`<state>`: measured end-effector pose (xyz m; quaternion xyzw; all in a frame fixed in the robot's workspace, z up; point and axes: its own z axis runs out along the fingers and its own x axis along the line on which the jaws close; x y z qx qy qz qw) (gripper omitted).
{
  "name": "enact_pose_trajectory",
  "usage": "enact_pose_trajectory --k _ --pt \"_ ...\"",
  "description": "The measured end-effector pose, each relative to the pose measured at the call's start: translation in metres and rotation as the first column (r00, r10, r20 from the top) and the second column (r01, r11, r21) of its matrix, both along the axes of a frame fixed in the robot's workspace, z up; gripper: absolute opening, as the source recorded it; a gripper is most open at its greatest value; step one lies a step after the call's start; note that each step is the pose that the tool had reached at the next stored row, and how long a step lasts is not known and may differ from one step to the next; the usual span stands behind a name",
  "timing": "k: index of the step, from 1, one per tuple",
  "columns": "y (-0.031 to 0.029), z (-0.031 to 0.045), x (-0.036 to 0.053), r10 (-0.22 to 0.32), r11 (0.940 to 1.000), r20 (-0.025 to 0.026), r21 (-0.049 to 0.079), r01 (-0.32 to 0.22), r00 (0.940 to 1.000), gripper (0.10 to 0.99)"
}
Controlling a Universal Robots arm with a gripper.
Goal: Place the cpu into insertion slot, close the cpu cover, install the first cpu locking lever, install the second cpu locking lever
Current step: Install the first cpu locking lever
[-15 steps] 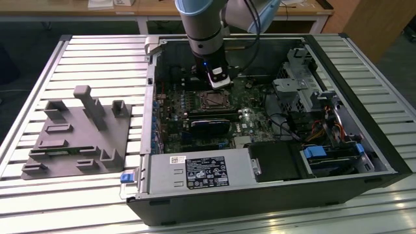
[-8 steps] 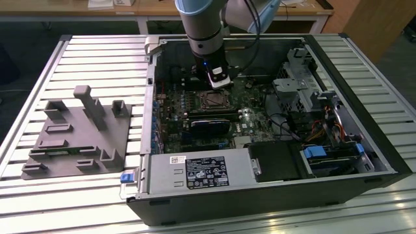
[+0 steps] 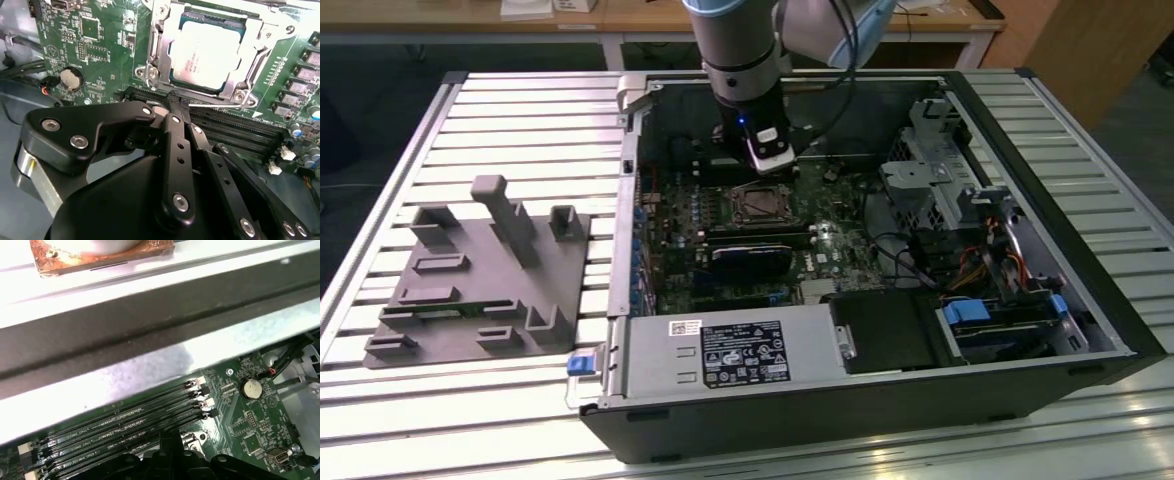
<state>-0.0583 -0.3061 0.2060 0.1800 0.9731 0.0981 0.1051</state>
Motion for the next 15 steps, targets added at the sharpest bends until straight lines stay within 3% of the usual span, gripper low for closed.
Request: enact_pose_trajectory --k 15 --pt "0.0056 -0.0012 -0.0067 0.000 1.0000 0.0001 0.000 0.000 1.0000 0.106"
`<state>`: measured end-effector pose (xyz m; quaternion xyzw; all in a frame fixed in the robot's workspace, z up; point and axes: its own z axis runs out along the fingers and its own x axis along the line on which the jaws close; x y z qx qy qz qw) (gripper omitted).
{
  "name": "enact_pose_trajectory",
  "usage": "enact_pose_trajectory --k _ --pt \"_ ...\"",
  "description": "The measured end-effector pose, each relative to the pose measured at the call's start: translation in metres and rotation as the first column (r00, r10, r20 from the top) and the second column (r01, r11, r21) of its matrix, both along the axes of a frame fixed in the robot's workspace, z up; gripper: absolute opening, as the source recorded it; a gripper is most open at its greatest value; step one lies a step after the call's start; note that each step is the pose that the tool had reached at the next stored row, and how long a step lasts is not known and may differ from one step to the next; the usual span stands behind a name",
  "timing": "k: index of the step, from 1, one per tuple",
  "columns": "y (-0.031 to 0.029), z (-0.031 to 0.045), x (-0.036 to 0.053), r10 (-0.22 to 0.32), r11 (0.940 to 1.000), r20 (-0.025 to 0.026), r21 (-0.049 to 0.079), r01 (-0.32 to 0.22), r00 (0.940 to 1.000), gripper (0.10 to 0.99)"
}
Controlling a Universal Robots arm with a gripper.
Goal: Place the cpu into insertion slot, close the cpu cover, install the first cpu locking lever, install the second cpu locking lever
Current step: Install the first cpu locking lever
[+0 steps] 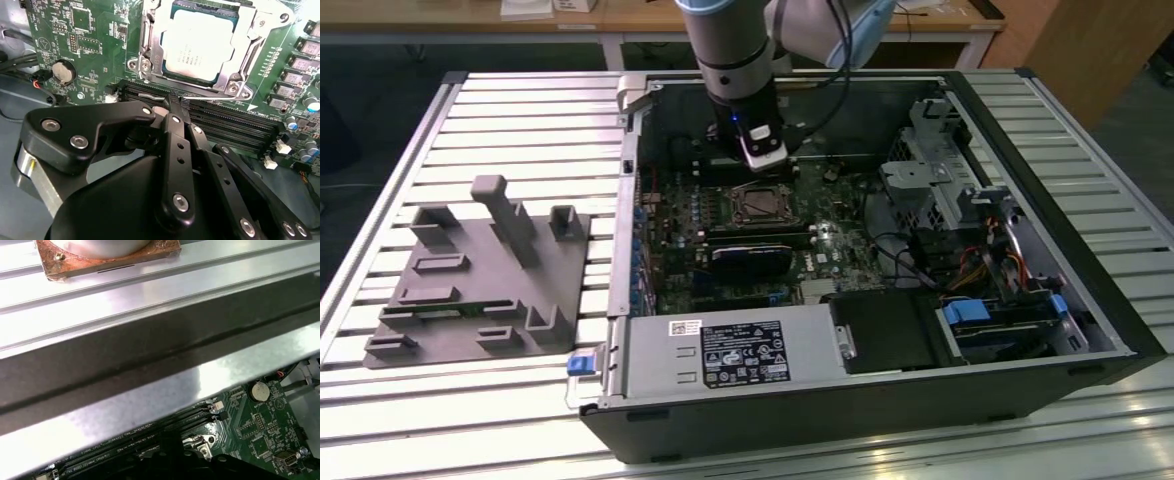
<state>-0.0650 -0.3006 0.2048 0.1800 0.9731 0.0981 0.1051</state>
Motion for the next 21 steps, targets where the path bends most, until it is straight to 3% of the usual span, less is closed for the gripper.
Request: enact_pose_trajectory --k 21 --pt "-0.0040 -0.0077 -0.0001 0.000 1.0000 0.0002 -0.005 0.000 1.0000 0.106"
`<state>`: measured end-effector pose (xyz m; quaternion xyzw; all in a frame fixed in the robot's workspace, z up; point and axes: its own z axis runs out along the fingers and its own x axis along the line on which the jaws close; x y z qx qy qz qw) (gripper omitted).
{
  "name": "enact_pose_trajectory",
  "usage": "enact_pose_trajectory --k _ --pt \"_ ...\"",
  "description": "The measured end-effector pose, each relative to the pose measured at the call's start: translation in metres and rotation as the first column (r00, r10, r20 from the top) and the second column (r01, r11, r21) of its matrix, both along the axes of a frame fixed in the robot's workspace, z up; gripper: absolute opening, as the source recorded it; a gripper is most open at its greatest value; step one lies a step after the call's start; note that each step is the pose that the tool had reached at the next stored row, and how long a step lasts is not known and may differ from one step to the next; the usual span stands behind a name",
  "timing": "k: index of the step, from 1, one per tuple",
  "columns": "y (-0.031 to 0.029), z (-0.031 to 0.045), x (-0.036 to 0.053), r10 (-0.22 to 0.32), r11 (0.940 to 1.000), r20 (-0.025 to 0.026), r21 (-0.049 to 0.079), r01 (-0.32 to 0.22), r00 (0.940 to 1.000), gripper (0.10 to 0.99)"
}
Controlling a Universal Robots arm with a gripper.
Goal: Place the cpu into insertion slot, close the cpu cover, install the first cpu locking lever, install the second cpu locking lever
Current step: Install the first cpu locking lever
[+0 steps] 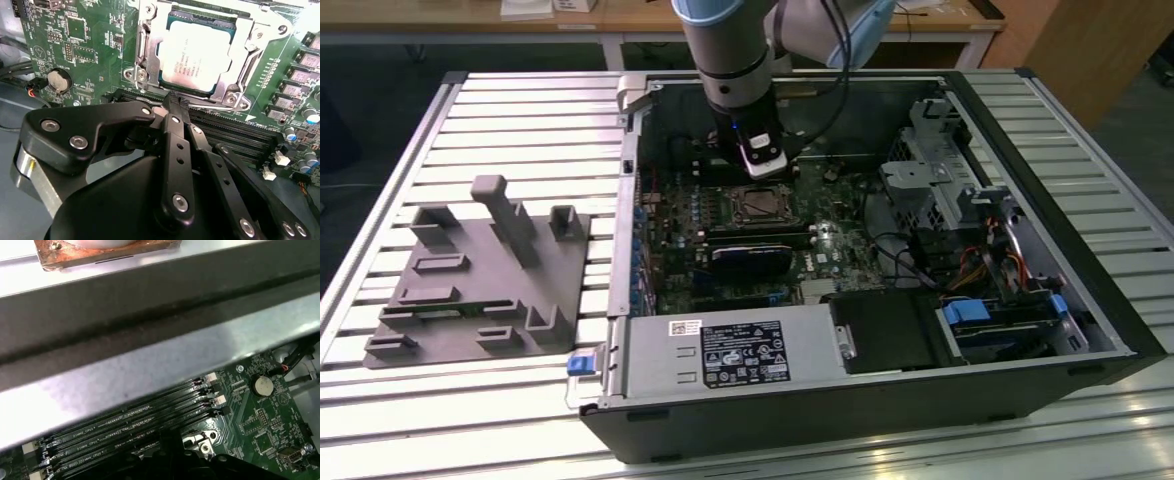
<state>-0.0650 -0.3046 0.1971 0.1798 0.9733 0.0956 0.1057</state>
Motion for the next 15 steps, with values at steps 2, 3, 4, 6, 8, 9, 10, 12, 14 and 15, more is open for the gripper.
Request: enact_pose_trajectory --k 2,3,4,6,8,9,10,12,14,15 --pt "0.0034 0.0000 0.0000 0.000 1.0000 0.0000 0.000 0.000 1.0000 0.106" --pt "0.0049 0.0000 0.0000 0.000 1.0000 0.0000 0.000 0.000 1.0000 0.106" --pt "0.0064 0.0000 0.0000 0.000 1.0000 0.0000 0.000 0.000 1.0000 0.106" --pt "0.0080 0.0000 0.0000 0.000 1.0000 0.0001 0.000 0.000 1.0000 0.106" --pt "0.0080 0.0000 0.0000 0.000 1.0000 -0.0002 0.000 0.000 1.0000 0.106" --pt "0.0080 -0.0001 0.0001 0.000 1.0000 0.0000 -0.001 0.000 1.0000 0.106" --pt "0.0079 -0.0002 0.0002 0.000 1.0000 0.0000 -0.002 0.000 1.0000 0.106" --pt "0.0075 -0.0002 0.0004 0.000 1.0000 0.0000 -0.005 0.000 1.0000 0.106" --pt "0.0070 -0.0002 0.0005 0.000 1.0000 0.0000 -0.007 0.000 1.0000 0.106" --pt "0.0069 -0.0002 0.0004 0.000 1.0000 -0.0001 -0.008 0.000 1.0000 0.106"
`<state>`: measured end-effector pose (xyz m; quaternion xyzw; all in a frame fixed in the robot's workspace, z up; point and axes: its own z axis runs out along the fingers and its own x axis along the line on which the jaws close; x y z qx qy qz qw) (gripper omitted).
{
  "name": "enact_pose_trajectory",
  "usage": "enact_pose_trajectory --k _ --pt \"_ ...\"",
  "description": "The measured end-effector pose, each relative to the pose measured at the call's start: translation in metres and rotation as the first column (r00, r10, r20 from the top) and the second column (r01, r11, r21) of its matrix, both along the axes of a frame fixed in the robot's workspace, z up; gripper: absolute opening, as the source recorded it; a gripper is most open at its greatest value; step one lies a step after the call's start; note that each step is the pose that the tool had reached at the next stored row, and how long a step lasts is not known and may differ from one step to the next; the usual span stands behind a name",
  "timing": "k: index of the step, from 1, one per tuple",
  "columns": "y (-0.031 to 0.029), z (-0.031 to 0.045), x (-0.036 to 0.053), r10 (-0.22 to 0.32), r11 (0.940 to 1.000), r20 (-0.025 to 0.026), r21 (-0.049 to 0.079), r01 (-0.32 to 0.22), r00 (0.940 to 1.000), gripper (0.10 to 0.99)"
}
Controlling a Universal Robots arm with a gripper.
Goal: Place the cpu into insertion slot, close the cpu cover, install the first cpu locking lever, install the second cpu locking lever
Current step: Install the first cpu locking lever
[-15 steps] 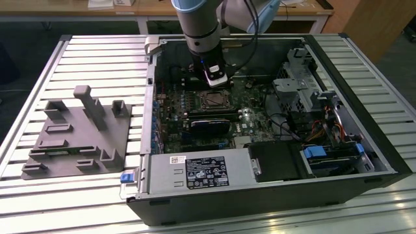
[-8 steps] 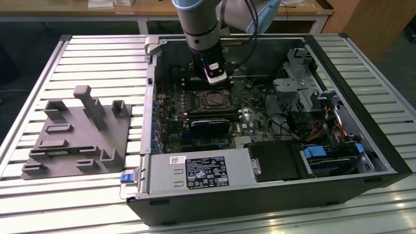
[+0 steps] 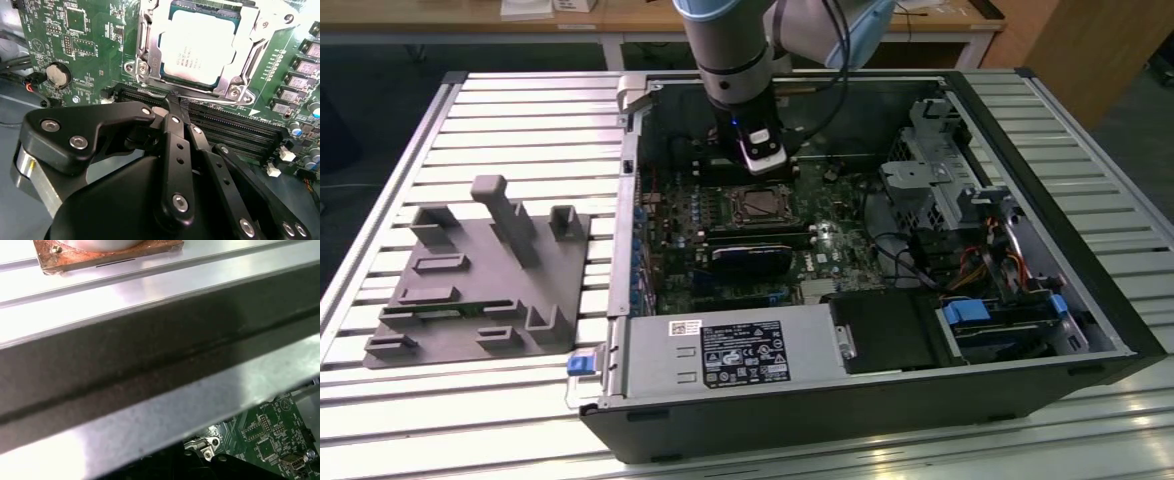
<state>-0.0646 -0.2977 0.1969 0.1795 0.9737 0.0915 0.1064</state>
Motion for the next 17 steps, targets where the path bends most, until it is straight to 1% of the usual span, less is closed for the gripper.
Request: enact_pose_trajectory --k 17 --pt "-0.0022 -0.0058 0.0000 0.000 1.0000 0.0000 -0.007 0.000 1.0000 0.106"
